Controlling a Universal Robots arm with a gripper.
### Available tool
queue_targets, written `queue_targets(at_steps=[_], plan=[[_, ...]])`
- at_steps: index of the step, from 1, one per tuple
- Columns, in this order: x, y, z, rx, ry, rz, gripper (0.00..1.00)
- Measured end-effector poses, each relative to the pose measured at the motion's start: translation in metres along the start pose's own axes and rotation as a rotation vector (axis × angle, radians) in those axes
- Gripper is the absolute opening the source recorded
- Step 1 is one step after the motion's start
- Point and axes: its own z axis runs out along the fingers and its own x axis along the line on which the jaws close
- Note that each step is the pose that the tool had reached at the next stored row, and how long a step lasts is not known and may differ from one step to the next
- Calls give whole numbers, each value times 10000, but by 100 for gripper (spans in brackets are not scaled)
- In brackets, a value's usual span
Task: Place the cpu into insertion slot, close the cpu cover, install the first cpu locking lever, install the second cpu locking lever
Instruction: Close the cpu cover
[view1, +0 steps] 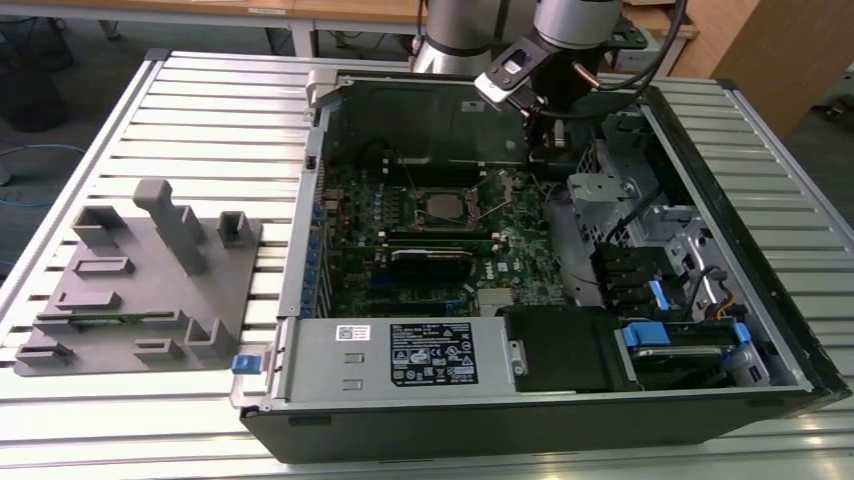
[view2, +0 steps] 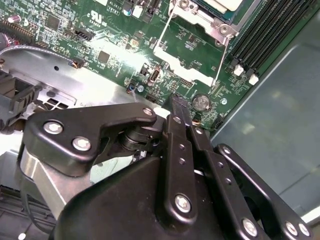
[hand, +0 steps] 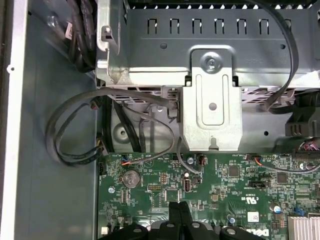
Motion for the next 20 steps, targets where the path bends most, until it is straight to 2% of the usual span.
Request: queue_targets(at_steps=[10, 16, 17, 19, 20], plan=[[3, -3, 109, 5, -31, 162, 11], [3, -3, 112, 4, -53, 170, 11], [3, -3, 112, 18, -56, 169, 11], [3, -3, 112, 112, -58, 166, 11], [3, -3, 112, 115, -58, 167, 11]])
